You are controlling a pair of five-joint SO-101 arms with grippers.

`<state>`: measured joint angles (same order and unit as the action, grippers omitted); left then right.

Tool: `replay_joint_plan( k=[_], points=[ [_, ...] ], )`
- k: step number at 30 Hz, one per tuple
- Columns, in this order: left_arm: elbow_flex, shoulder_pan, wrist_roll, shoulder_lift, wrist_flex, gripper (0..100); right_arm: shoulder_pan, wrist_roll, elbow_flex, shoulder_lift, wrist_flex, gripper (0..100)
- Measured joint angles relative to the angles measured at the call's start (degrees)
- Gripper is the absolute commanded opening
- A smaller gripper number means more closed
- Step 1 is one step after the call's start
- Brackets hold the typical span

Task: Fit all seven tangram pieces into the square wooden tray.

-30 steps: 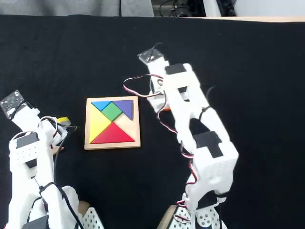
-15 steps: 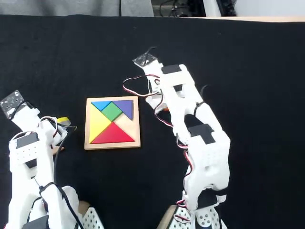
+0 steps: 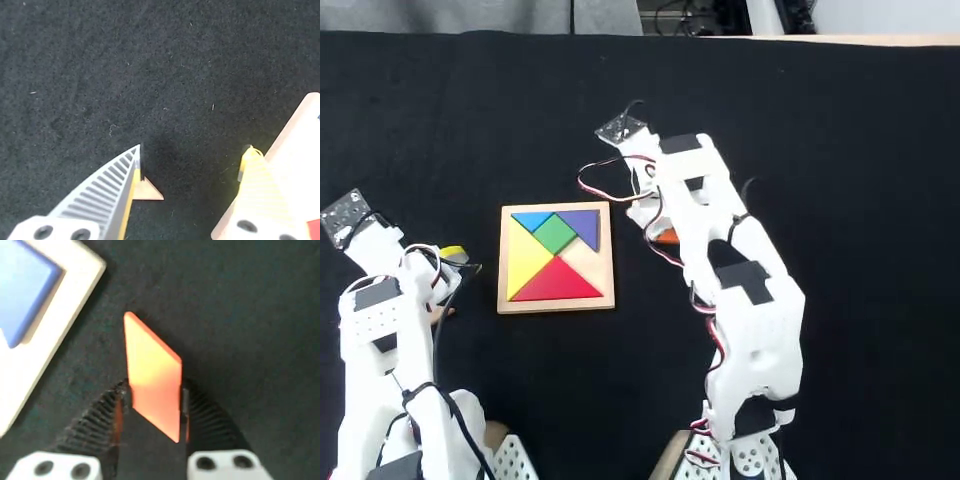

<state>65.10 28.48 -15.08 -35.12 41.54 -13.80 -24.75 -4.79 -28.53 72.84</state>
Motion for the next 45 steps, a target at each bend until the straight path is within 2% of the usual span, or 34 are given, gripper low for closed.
replay_joint_plan(
  k=[7,13,17,21,27,29,35,45],
  points=[
    [0.0,0.0,0.0,0.0,0.0,31,-2.6,6.1,1.3,17.1,6.5,1.5],
    [0.0,0.0,0.0,0.0,0.0,31,-11.2,12.3,14.7,32.9,6.9,1.5],
    [0.0,0.0,0.0,0.0,0.0,31,-15.6,17.4,22.8,37.8,4.6,1.8],
    [0.0,0.0,0.0,0.0,0.0,31,-16.4,23.1,28.0,38.6,0.4,1.8],
    [0.0,0.0,0.0,0.0,0.0,31,-17.3,36.8,34.1,38.6,-7.0,1.9],
    [0.0,0.0,0.0,0.0,0.0,31,-18.3,39.3,36.4,38.6,-11.2,1.9],
    [0.0,0.0,0.0,0.0,0.0,31,-21.5,40.4,37.9,32.4,-20.3,1.9],
    [0.0,0.0,0.0,0.0,0.0,31,-21.5,40.6,29.4,19.7,-16.4,2.0]
  ],
)
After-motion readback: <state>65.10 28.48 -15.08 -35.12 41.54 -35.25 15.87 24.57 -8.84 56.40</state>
